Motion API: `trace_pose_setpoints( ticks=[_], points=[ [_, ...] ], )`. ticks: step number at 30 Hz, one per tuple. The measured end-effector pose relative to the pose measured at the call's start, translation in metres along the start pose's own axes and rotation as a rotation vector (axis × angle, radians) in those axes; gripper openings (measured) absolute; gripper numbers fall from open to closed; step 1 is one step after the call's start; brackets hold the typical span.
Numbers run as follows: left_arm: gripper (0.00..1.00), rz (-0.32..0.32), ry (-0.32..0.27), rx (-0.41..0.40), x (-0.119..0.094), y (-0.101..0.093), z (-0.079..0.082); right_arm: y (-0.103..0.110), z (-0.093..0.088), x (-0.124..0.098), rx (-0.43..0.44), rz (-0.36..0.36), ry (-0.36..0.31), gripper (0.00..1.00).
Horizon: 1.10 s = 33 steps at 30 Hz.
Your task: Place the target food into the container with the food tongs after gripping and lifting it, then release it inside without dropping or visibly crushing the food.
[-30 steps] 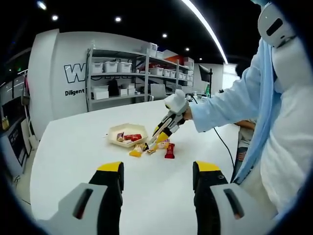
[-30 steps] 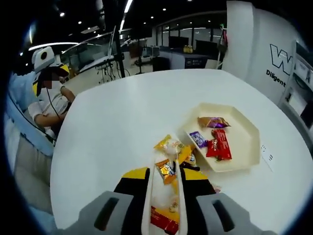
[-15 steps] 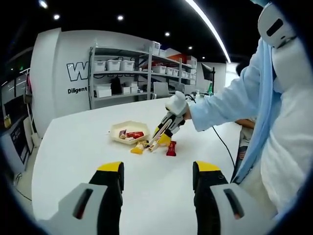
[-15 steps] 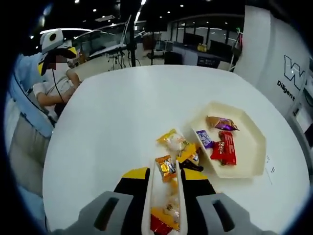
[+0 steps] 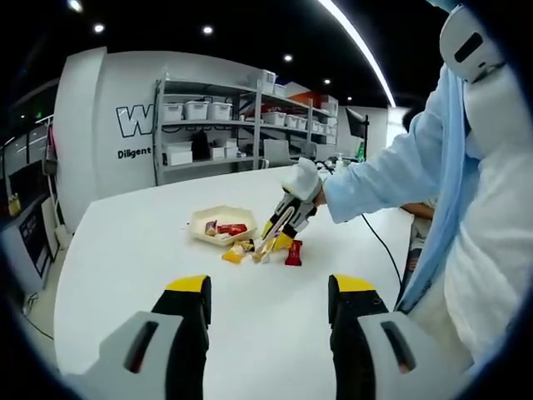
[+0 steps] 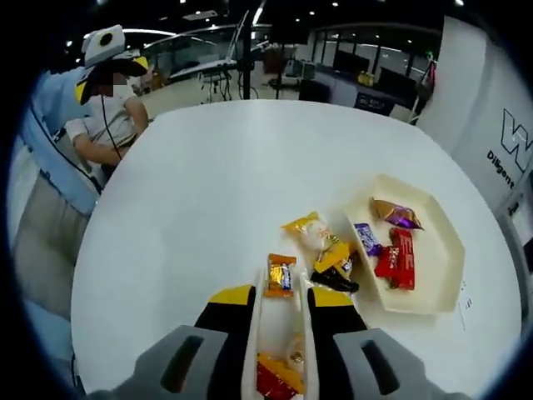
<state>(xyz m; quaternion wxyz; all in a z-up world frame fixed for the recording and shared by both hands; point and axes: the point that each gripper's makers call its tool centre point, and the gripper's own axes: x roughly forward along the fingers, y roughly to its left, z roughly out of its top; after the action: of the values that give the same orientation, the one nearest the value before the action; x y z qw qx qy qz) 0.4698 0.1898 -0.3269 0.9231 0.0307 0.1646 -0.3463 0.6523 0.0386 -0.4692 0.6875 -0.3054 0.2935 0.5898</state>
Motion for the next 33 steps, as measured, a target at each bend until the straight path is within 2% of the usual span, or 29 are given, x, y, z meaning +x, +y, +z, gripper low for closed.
trace_pose_setpoints(
  ticks=[7,17,30,33],
  points=[
    [0.54,-0.005,0.001,0.005,0.001,0.001,0.002,0.002,0.002,0.004,0.007,0.004,-0.005,0.15],
    [0.54,-0.01,-0.004,0.007,0.002,0.001,0.002,0.009,0.0,0.001,0.093,-0.013,-0.022,0.13],
    [0.55,-0.029,-0.018,0.022,0.006,-0.003,0.009,0.015,0.016,-0.016,0.107,-0.031,-0.08,0.13],
    [0.55,-0.033,-0.02,0.024,0.006,-0.004,0.01,0.008,0.021,-0.022,0.117,-0.047,-0.098,0.13]
  ],
)
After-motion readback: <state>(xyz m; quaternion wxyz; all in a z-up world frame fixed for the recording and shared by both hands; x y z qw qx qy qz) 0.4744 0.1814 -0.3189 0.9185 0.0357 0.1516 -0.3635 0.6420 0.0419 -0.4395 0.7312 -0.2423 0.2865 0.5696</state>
